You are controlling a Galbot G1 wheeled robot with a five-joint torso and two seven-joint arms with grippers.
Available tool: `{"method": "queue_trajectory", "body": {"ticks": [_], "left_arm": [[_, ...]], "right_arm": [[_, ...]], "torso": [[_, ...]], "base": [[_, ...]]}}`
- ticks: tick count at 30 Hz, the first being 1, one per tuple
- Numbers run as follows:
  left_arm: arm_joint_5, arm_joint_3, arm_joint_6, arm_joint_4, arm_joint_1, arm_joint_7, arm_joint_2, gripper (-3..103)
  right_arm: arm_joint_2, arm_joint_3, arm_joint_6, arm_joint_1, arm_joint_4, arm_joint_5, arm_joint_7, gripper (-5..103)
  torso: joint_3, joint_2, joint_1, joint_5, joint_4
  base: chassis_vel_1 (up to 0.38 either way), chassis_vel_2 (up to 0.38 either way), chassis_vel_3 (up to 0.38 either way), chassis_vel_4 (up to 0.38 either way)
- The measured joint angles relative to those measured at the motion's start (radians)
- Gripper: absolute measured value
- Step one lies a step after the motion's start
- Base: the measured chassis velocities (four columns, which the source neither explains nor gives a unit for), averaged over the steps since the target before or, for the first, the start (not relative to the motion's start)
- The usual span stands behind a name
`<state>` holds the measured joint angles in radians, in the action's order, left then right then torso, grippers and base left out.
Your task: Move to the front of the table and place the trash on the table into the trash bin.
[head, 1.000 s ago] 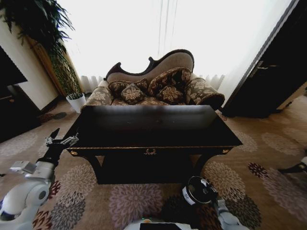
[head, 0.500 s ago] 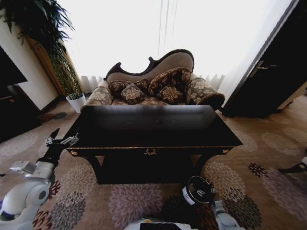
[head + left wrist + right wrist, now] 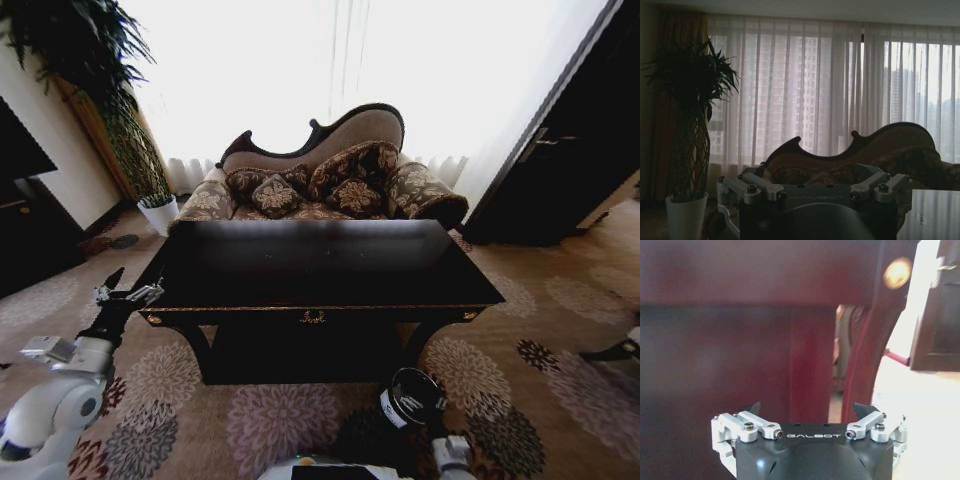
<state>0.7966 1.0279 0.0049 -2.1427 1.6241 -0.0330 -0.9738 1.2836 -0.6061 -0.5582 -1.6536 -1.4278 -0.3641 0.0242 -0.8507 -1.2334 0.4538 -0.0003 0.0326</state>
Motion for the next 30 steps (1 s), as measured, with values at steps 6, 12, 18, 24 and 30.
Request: {"method": "queue_trajectory", "body": {"ticks": [6,12,18,24,30], "left_arm": [[0.0,0.0,0.0,0.0,0.0,0.0,0.0,100],[0.0,0.0,0.0,0.0,0.0,0.0,0.0,100],[0.0,0.0,0.0,0.0,0.0,0.0,0.0,100],[0.0,0.0,0.0,0.0,0.0,0.0,0.0,100],[0.0,0.0,0.0,0.0,0.0,0.0,0.0,100]], "right_arm": [[0.021,-0.09,0.021,-0.088,-0.183,-0.068,-0.017,100],[0.033,-0.187,0.062,-0.149,-0.363,-0.129,-0.026,100],[0.036,-0.247,0.09,-0.183,-0.485,-0.159,-0.038,100],[0.005,-0.28,0.179,-0.19,-0.632,-0.204,-0.07,100],[-0.103,-0.285,0.269,-0.136,-0.703,-0.234,-0.084,100]], "torso": [[0.0,0.0,0.0,0.0,-0.0001],[0.0,0.0,0.0,-0.0002,-0.0001],[0.0,0.0,0.0,0.0,-0.0001],[0.0,0.0,0.0,0.0,-0.0001],[0.0,0.0,0.0,0.0002,-0.0001]], "base": [[0.0,0.0,0.0,0.0],[0.0,0.0,0.0,0.0],[0.0,0.0,0.0,0.0],[0.0,0.0,0.0,0.0],[0.0,0.0,0.0,0.0]]}}
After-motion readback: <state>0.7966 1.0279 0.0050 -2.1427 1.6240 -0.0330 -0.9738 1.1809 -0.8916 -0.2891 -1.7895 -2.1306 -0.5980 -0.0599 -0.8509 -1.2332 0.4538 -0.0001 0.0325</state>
